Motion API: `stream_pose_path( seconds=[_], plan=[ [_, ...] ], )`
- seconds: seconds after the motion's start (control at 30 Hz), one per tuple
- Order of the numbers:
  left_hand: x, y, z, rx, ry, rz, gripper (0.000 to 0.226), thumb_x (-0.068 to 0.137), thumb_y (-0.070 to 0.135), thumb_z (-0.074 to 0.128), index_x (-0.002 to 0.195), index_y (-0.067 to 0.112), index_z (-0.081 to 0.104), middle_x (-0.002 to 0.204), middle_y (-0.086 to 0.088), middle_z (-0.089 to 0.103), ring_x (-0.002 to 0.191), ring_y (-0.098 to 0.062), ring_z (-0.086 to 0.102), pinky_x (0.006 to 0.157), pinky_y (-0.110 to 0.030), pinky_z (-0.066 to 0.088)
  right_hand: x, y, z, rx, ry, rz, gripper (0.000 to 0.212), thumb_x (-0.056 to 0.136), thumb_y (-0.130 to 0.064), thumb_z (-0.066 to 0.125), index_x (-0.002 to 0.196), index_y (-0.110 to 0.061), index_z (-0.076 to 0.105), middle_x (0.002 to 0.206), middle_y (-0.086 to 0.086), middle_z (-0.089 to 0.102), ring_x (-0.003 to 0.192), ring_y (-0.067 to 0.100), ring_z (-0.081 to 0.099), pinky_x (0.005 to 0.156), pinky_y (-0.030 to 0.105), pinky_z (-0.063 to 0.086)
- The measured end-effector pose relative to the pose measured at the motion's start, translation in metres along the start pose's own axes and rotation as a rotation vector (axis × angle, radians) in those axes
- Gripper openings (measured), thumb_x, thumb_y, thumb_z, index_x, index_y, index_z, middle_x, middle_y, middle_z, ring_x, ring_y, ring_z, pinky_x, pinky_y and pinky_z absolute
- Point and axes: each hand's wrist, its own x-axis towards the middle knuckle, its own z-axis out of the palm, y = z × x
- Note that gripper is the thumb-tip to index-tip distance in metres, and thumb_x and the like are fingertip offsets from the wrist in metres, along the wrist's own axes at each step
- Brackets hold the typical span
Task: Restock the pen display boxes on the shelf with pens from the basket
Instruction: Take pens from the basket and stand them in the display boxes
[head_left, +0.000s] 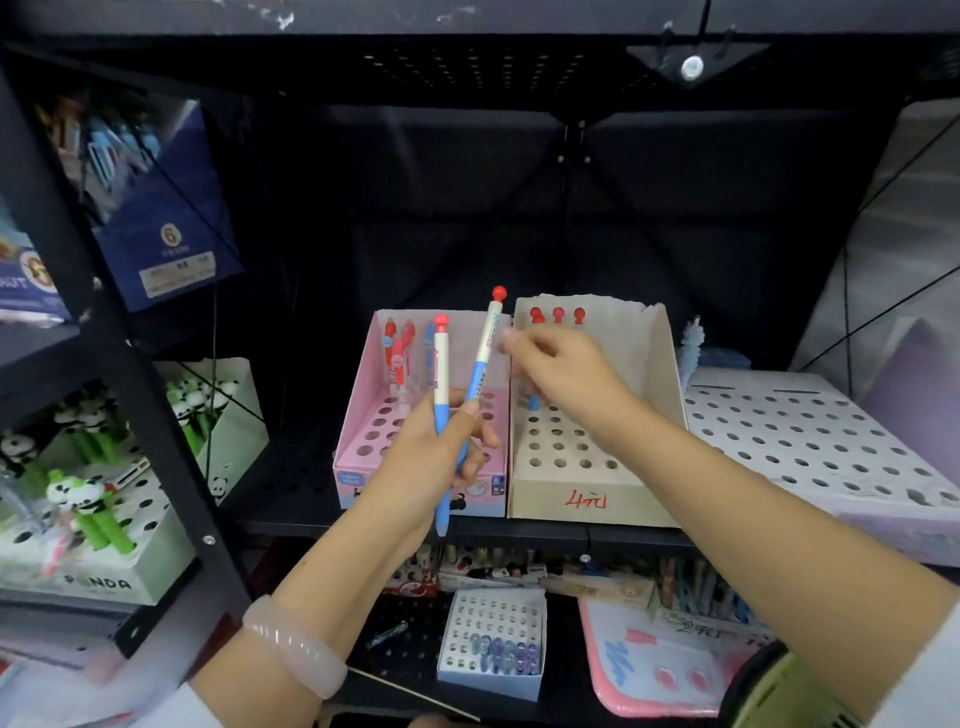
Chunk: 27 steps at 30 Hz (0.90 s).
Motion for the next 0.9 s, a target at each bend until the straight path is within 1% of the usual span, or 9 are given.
stream_pose_path(
  seconds=[0.07,0.1,0.2,0.3,0.43,0.63,0.73,0.8,0.9],
  plan=[
    [0.002,0.002,0.009,0.014,-0.034,-0.007,0.012,0.099,0.022,0.04,0.098,0.019,0.052,0.059,0.008,0.063,0.04,-0.006,0.043,0.04,-0.018,0.036,-0.009,-0.009,0.004,0.164,-0.178,0.022,0.023,0.095,-0.029,0.05,0.082,-0.018,0.065,0.062,-0.012,0.059,0.052,-0.006,0.055,0.05,0.01,0.043],
    [0.002,0.003,0.011,0.011,-0.052,-0.02,0.014,0.099,0.025,0.041,0.1,0.018,0.052,0.061,0.007,0.064,0.041,-0.008,0.045,0.04,-0.019,0.038,-0.009,-0.01,0.002,0.196,-0.173,0.022,0.023,0.096,-0.026,0.049,0.08,-0.017,0.064,0.061,-0.01,0.058,0.05,-0.005,0.055,0.048,0.01,0.043],
    [0.002,0.007,0.009,0.014,-0.034,-0.07,0.02,0.098,0.034,0.041,0.104,0.018,0.052,0.064,0.001,0.066,0.037,-0.011,0.044,0.036,-0.019,0.036,0.004,-0.005,-0.019,0.28,0.091,0.046,0.026,0.099,-0.023,0.044,0.075,-0.016,0.054,0.062,-0.001,0.056,0.044,0.0,0.053,0.047,0.016,0.047],
    [0.003,0.008,-0.001,0.016,0.06,-0.124,0.019,0.096,0.035,0.046,0.103,0.018,0.049,0.068,-0.003,0.057,0.034,-0.006,0.033,0.033,-0.016,0.027,0.015,0.012,-0.041,0.084,0.291,0.018,0.023,0.099,-0.024,0.043,0.077,-0.018,0.049,0.07,0.003,0.061,0.054,0.007,0.062,0.058,0.025,0.056],
    [0.003,0.012,-0.005,-0.134,0.076,-0.165,0.01,0.097,0.021,0.043,0.095,0.011,0.047,0.07,-0.006,0.054,0.039,-0.008,0.039,0.035,-0.017,0.031,0.014,0.04,-0.033,-0.192,0.219,0.068,0.022,0.099,-0.025,0.041,0.087,-0.01,0.051,0.083,0.018,0.065,0.076,0.033,0.065,0.073,0.047,0.055],
    [0.005,0.009,-0.014,-0.174,0.109,-0.124,0.026,0.1,0.015,0.035,0.094,0.009,0.059,0.07,-0.002,0.058,0.043,-0.006,0.045,0.04,-0.018,0.039,0.021,0.048,-0.022,-0.346,0.181,0.03,0.017,0.099,-0.028,0.041,0.09,-0.015,0.048,0.077,0.006,0.061,0.07,0.022,0.063,0.06,0.03,0.051],
    [0.002,0.005,-0.019,-0.158,0.063,-0.079,0.024,0.1,0.024,0.037,0.104,0.021,0.061,0.063,0.003,0.061,0.044,-0.008,0.045,0.041,-0.019,0.039,0.02,0.055,-0.016,-0.397,0.035,0.081,0.019,0.099,-0.026,0.041,0.089,-0.015,0.052,0.079,0.006,0.062,0.074,0.021,0.064,0.07,0.034,0.053],
    [0.002,0.003,-0.021,-0.139,0.041,-0.065,0.024,0.1,0.029,0.037,0.109,0.026,0.058,0.059,0.005,0.06,0.043,-0.007,0.042,0.039,-0.018,0.036,0.017,0.06,-0.011,-0.491,-0.045,0.117,0.024,0.099,-0.027,0.043,0.078,-0.017,0.049,0.076,0.004,0.057,0.075,0.022,0.06,0.067,0.031,0.047],
    [0.003,0.002,-0.021,-0.15,0.05,-0.071,0.024,0.102,0.021,0.03,0.111,0.018,0.052,0.055,0.005,0.059,0.042,-0.006,0.039,0.038,-0.018,0.032,0.016,0.055,-0.012,-0.529,-0.025,0.166,0.022,0.096,-0.028,0.05,0.085,-0.01,0.057,0.078,0.005,0.059,0.075,0.022,0.059,0.063,0.029,0.044]
  ],
)
